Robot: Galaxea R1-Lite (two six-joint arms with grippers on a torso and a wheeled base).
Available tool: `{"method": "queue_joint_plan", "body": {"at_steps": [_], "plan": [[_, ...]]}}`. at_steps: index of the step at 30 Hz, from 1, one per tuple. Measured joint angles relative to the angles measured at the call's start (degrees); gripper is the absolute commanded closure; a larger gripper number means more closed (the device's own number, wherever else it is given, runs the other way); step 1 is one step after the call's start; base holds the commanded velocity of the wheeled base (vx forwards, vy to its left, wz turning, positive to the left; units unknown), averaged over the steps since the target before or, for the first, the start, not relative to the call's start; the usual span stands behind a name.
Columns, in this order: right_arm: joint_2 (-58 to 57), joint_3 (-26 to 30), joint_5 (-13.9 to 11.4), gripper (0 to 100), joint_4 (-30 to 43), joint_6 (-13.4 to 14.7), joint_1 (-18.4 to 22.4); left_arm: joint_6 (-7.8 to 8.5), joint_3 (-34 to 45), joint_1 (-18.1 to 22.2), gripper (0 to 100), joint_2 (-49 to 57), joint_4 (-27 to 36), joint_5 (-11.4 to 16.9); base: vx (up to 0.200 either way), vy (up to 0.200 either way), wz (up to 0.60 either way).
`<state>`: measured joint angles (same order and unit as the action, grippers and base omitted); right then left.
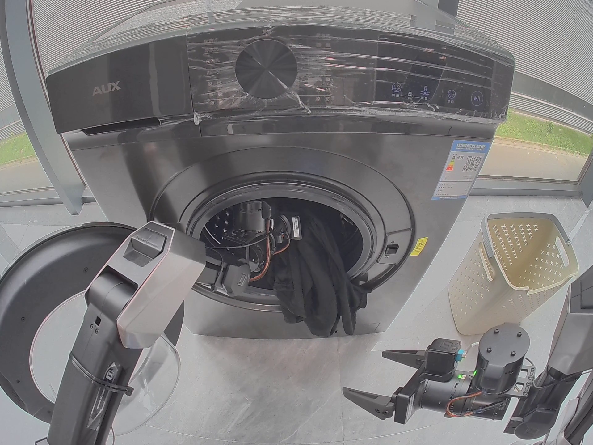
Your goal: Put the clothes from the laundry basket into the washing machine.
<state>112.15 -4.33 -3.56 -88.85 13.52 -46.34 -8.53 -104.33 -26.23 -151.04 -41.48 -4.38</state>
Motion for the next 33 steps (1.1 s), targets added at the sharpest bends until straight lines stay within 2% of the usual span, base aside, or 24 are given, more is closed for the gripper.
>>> {"method": "queue_joint_plan", "body": {"at_steps": [5,8,9,12,16,21,26,33], "plan": [[0.1,0.1,0.0,0,0.0,0.0,-0.6,-0.05,-5.6,1.0,100,-2.4,1.5,-2.1,0.0,0.0,0.0],[0.1,0.2,0.0,0,0.0,0.0,-1.0,-0.09,-6.8,1.3,100,-3.3,2.0,-2.4,0.0,0.0,0.0],[0.1,0.3,0.1,0,0.0,0.0,-1.1,-0.16,-7.0,1.3,0,-3.5,2.1,-2.4,0.0,0.0,0.0],[0.1,0.3,0.0,0,0.0,0.0,-1.2,-0.71,-7.3,1.3,0,-3.9,2.3,-2.4,0.0,0.0,0.0],[0.1,0.3,0.1,0,0.0,0.0,-1.2,-2.33,-6.7,1.0,0,-3.9,2.8,-2.5,0.0,0.0,0.0],[0.0,0.4,0.0,0,0.0,0.0,-1.5,-4.24,-3.0,0.1,0,-2.4,7.1,-2.2,0.0,0.0,0.0],[-0.4,0.6,0.0,0,0.0,0.0,-1.8,-6.16,4.2,-1.7,0,1.9,12.5,1.3,0.0,0.0,0.0],[-0.8,0.7,0.0,0,0.0,0.0,-2.0,-6.73,10.6,-4.4,0,7.0,16.8,6.3,0.0,0.0,0.0]]}}
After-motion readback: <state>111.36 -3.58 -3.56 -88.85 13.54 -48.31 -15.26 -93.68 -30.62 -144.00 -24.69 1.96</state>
